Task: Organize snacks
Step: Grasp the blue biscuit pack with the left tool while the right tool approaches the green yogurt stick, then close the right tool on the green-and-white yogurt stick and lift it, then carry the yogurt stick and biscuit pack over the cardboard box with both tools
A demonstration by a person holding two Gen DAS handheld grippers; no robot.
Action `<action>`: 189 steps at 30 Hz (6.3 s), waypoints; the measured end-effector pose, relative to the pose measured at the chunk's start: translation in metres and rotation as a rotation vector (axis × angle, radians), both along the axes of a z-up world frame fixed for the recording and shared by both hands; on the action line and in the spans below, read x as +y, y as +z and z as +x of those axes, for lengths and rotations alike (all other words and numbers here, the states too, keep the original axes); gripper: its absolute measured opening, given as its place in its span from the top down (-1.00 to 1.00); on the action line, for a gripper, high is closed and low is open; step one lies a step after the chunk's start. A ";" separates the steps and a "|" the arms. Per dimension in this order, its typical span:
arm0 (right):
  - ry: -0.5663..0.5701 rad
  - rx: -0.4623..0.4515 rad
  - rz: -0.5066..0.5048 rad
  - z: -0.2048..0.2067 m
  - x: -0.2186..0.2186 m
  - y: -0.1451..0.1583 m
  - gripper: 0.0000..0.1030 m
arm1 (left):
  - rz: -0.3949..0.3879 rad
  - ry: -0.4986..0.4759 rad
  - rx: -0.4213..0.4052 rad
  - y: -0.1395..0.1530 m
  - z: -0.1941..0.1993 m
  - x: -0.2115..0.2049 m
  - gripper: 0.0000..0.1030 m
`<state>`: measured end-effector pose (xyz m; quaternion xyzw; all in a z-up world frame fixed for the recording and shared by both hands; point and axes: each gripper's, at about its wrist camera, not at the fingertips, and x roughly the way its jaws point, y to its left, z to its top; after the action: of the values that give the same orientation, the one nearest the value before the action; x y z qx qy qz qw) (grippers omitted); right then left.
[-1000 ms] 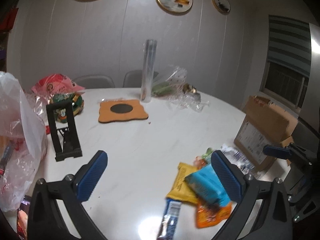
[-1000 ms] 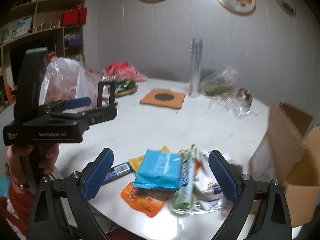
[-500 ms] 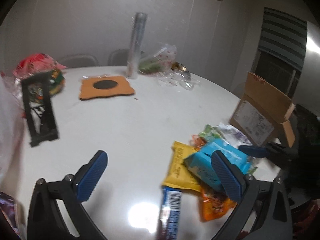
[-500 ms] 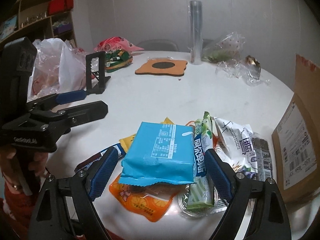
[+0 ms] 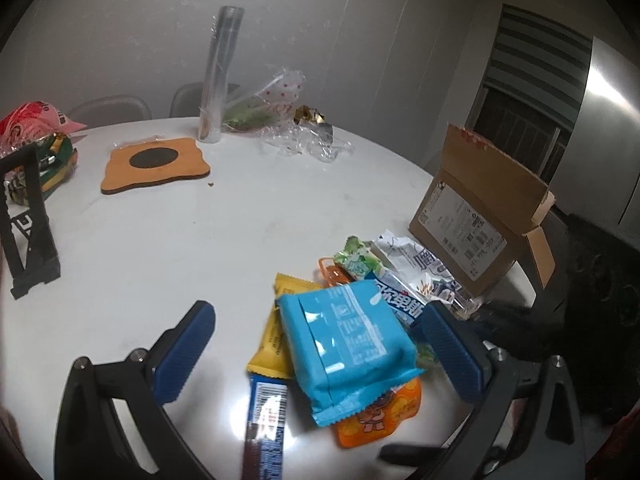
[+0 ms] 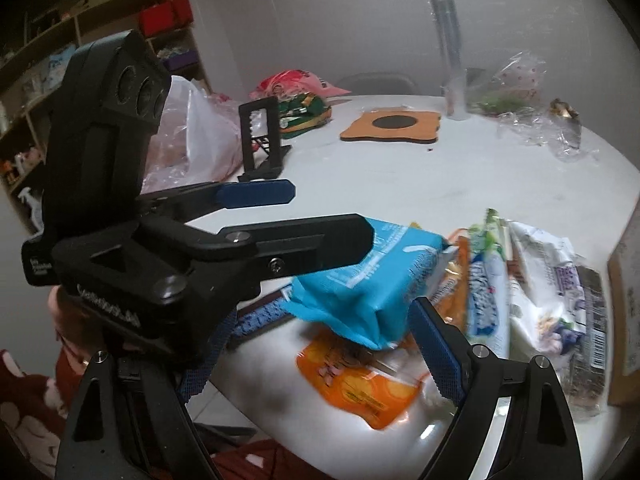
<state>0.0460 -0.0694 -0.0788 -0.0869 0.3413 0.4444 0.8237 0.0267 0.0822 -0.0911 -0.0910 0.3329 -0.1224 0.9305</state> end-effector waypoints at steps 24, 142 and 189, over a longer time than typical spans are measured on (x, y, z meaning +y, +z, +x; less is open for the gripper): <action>-0.195 -0.107 -0.048 0.022 -0.077 0.003 -0.32 | 0.030 0.072 0.138 -0.033 0.024 -0.034 -0.40; -0.236 -0.087 -0.164 0.026 0.000 -0.023 0.58 | 0.023 0.071 0.117 -0.043 0.016 0.007 -0.23; -0.274 0.181 -0.330 0.183 -0.192 0.052 0.57 | 0.276 -0.497 0.021 0.131 0.145 -0.242 -0.22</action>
<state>0.2288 -0.2616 -0.0263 -0.1330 0.4906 0.2725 0.8169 0.1721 -0.1593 0.0404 0.1198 0.3680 -0.2993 0.8722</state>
